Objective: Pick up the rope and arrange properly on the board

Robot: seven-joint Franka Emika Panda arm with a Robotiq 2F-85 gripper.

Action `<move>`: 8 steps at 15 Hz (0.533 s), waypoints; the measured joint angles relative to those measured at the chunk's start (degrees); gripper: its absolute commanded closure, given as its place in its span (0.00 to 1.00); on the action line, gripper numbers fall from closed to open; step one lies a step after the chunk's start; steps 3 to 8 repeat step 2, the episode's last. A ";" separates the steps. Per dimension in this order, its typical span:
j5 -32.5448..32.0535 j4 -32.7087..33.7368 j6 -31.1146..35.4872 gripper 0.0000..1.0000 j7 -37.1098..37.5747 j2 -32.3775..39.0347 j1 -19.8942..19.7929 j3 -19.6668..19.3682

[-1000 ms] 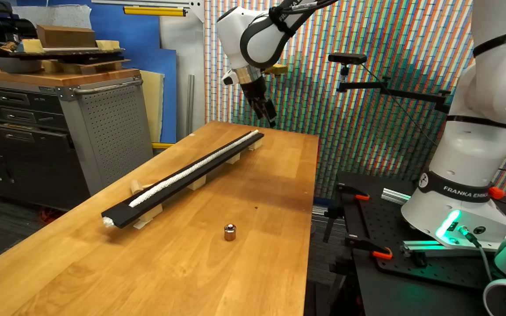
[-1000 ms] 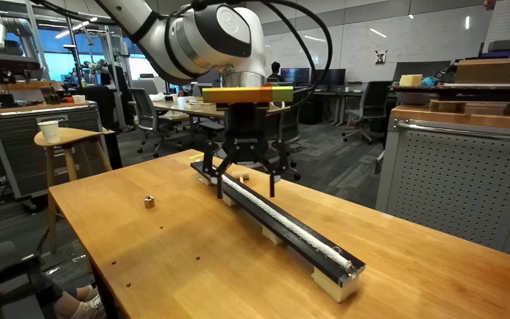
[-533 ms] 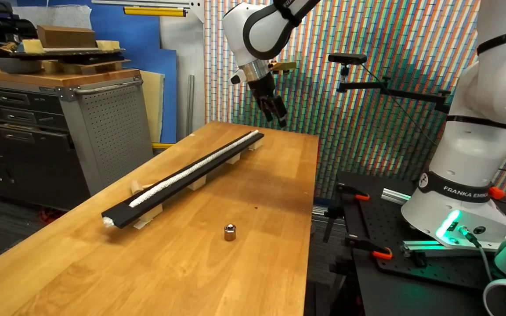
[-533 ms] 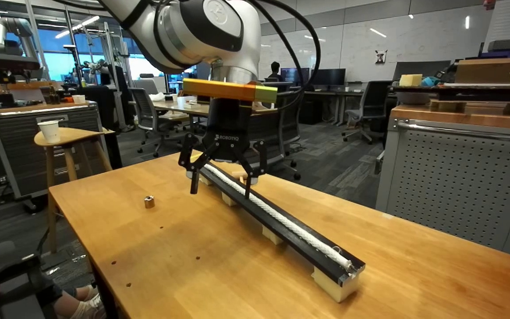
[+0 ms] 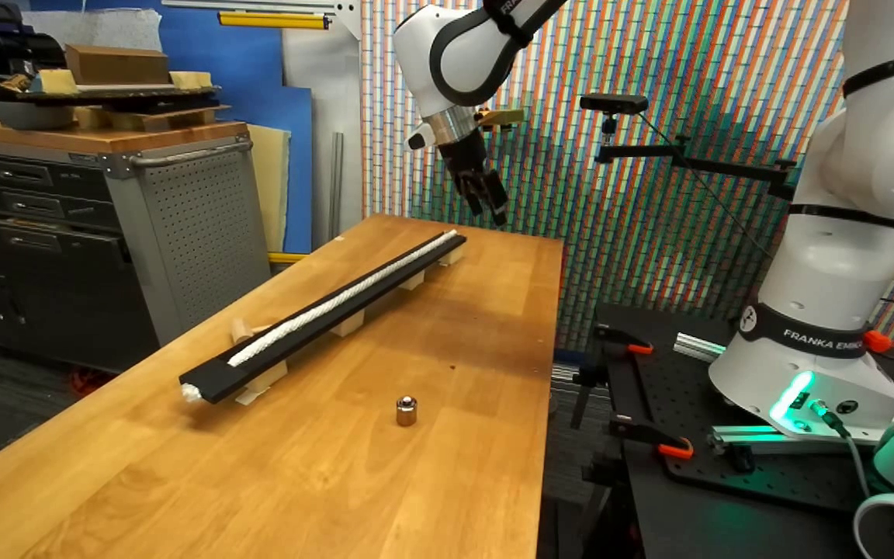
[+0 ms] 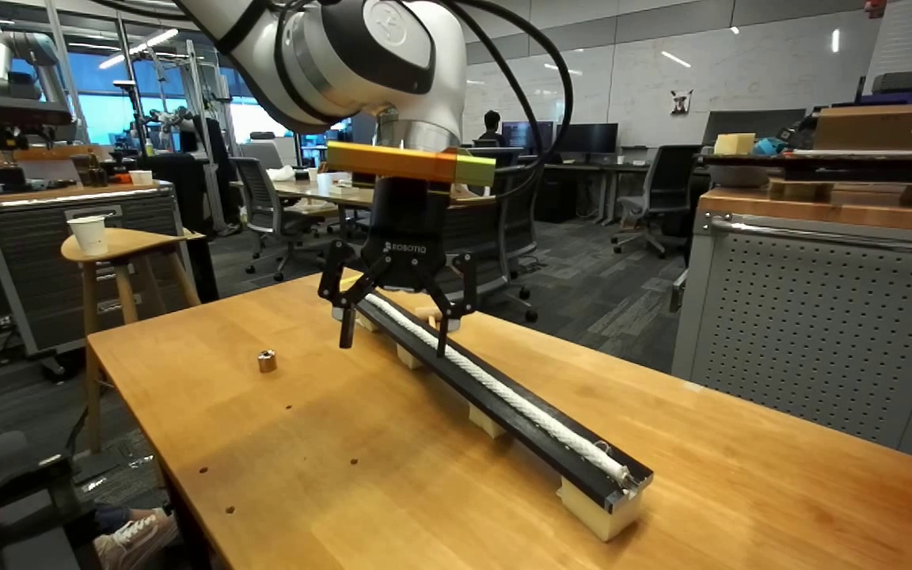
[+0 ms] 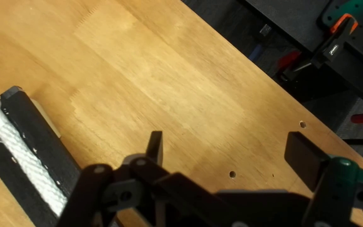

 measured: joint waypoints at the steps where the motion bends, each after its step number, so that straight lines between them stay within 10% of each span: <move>1: 0.00 0.00 0.00 0.00 -0.02 0.00 0.00 0.00; 8: 0.00 0.00 0.00 0.00 -0.02 0.00 0.00 0.00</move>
